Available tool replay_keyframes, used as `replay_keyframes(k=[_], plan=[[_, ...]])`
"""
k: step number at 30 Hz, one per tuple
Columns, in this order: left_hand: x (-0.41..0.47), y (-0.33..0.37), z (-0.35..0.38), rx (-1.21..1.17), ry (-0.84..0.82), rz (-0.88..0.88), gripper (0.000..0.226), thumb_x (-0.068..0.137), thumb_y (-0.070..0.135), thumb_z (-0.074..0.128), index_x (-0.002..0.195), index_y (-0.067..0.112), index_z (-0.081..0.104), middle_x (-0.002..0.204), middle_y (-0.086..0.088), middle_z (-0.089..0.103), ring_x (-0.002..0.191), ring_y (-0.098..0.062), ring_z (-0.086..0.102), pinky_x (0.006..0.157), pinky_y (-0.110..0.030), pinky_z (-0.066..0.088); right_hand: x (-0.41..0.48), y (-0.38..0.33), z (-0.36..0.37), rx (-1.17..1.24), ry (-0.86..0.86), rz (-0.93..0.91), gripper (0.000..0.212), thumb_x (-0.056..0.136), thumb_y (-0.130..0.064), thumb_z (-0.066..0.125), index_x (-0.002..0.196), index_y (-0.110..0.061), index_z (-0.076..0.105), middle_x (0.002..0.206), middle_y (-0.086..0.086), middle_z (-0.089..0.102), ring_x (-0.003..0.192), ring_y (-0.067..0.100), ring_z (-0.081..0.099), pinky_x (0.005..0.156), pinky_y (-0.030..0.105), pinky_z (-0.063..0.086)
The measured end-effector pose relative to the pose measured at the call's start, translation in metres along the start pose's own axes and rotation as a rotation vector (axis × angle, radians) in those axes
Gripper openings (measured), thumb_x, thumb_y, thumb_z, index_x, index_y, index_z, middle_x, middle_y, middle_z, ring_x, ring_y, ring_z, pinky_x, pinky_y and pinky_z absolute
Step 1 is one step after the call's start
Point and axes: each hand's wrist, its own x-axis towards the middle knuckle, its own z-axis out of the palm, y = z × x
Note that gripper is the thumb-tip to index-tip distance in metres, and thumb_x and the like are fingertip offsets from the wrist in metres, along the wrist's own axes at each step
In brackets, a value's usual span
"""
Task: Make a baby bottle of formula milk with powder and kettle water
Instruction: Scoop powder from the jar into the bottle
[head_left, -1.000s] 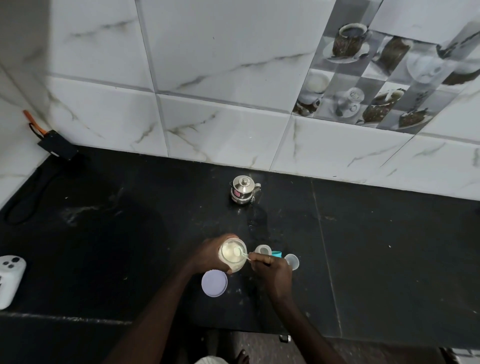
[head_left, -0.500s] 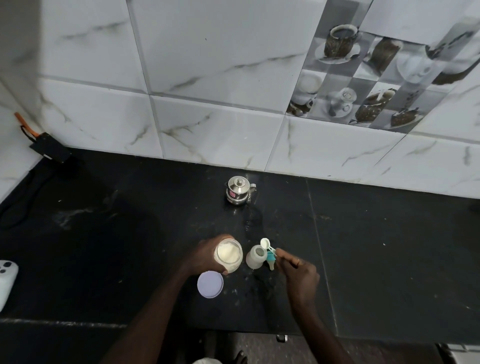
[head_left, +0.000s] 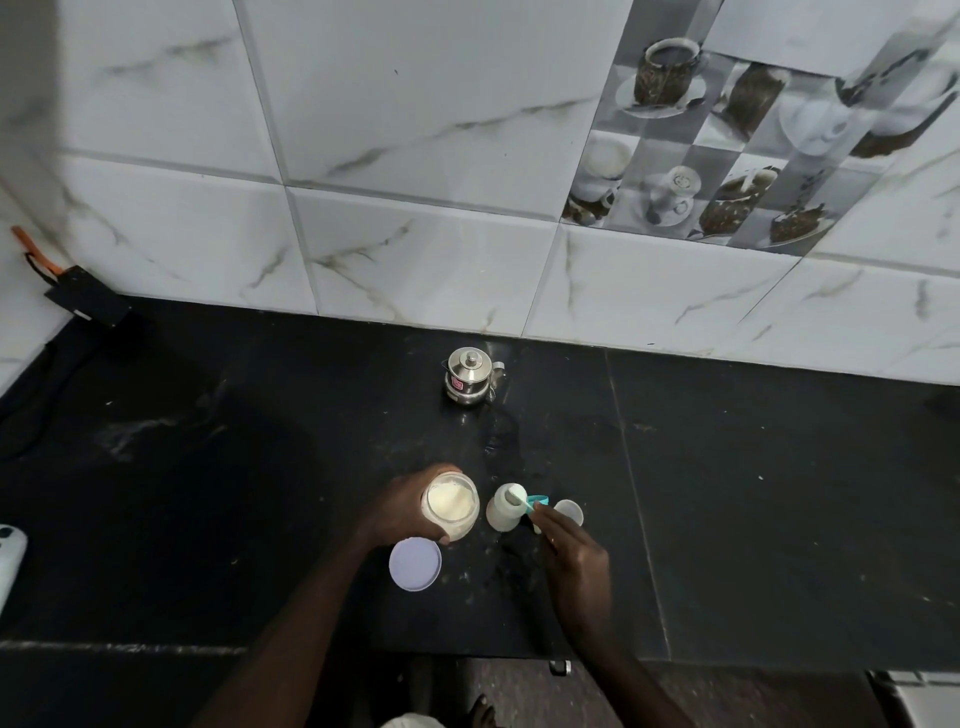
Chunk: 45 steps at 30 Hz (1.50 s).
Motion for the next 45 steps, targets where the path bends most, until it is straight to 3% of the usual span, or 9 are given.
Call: replay_keyframes(k=[5, 17, 22, 25, 29, 32, 34, 37, 45], plan=[[0.000, -0.001, -0.001, 0.009, -0.004, -0.010, 0.092, 0.052, 0.031, 0.092, 0.134, 0.046, 0.052, 0.127, 0.026, 0.064, 0.120, 0.001, 0.060, 0.103, -0.033, 0.052, -0.002, -0.003, -0.005, -0.029, -0.050, -0.061, 0.041, 0.092, -0.031, 0.054, 0.119, -0.009, 0.077, 0.125, 0.006, 0.073, 0.104, 0.018, 0.075, 0.081, 0.026, 0.062], [0.001, -0.002, 0.000, 0.018, -0.009, -0.025, 0.089, 0.055, 0.029, 0.093, 0.129, 0.052, 0.051, 0.125, 0.031, 0.063, 0.118, 0.011, 0.057, 0.100, -0.023, 0.049, -0.005, 0.003, 0.000, -0.011, -0.083, -0.124, 0.041, 0.093, -0.028, 0.054, 0.120, -0.005, 0.075, 0.129, 0.009, 0.071, 0.110, 0.021, 0.073, 0.085, 0.035, 0.063], [0.001, -0.003, -0.001, -0.002, -0.016, -0.015, 0.088, 0.054, 0.029, 0.092, 0.124, 0.061, 0.049, 0.126, 0.031, 0.062, 0.119, 0.011, 0.057, 0.101, -0.025, 0.050, -0.006, 0.004, 0.002, 0.005, -0.094, -0.115, 0.043, 0.092, -0.028, 0.052, 0.122, -0.007, 0.075, 0.132, 0.005, 0.069, 0.113, 0.019, 0.071, 0.093, 0.027, 0.058], [0.002, -0.002, -0.001, 0.001, -0.033, -0.012, 0.096, 0.053, 0.029, 0.093, 0.126, 0.065, 0.043, 0.131, 0.027, 0.060, 0.122, 0.005, 0.057, 0.105, -0.032, 0.050, -0.004, 0.003, 0.001, 0.004, -0.091, -0.097, 0.043, 0.092, -0.029, 0.050, 0.123, -0.009, 0.074, 0.133, 0.003, 0.069, 0.114, 0.018, 0.071, 0.089, 0.030, 0.060], [0.003, 0.003, 0.002, 0.008, -0.072, -0.050, 0.138, 0.041, 0.046, 0.100, 0.146, 0.068, 0.013, 0.162, 0.011, 0.035, 0.150, -0.014, 0.033, 0.119, -0.043, 0.038, -0.002, 0.006, 0.003, -0.012, -0.108, -0.077, 0.045, 0.093, -0.031, 0.051, 0.126, -0.010, 0.073, 0.134, 0.003, 0.068, 0.115, 0.018, 0.071, 0.087, 0.034, 0.062], [0.009, 0.027, 0.005, 0.045, 0.023, 0.033, 0.138, 0.049, 0.056, 0.096, 0.157, 0.052, 0.011, 0.171, 0.009, 0.011, 0.158, -0.012, 0.007, 0.126, -0.045, 0.022, -0.002, 0.011, 0.005, -0.055, -0.150, -0.073, 0.045, 0.093, -0.033, 0.053, 0.130, -0.015, 0.071, 0.138, -0.002, 0.066, 0.117, 0.015, 0.069, 0.085, 0.033, 0.062], [0.021, 0.047, 0.011, 0.180, 0.063, 0.164, 0.123, 0.060, 0.053, 0.093, 0.160, 0.040, 0.021, 0.169, 0.009, 0.025, 0.157, -0.009, 0.015, 0.129, -0.043, 0.014, -0.002, 0.011, 0.004, -0.077, -0.175, -0.060, 0.044, 0.093, -0.034, 0.054, 0.131, -0.018, 0.070, 0.139, -0.005, 0.065, 0.116, 0.012, 0.069, 0.083, 0.032, 0.062], [0.039, 0.068, 0.022, 0.370, 0.029, 0.236, 0.112, 0.065, 0.041, 0.089, 0.158, 0.026, 0.029, 0.150, 0.008, 0.056, 0.143, -0.007, 0.044, 0.130, -0.037, 0.003, 0.001, 0.006, 0.003, -0.095, -0.165, -0.051, 0.043, 0.093, -0.031, 0.051, 0.127, -0.016, 0.072, 0.135, -0.003, 0.067, 0.113, 0.014, 0.071, 0.080, 0.032, 0.063], [0.063, 0.075, 0.039, 0.622, -0.070, 0.303, 0.089, 0.074, 0.028, 0.084, 0.150, 0.021, 0.037, 0.132, 0.009, 0.070, 0.127, -0.016, 0.062, 0.127, -0.037, 0.006, 0.011, -0.007, -0.002, -0.162, -0.176, -0.067, 0.035, 0.093, -0.027, 0.052, 0.119, -0.017, 0.073, 0.129, -0.009, 0.067, 0.105, 0.012, 0.071, 0.072, 0.030, 0.061]])
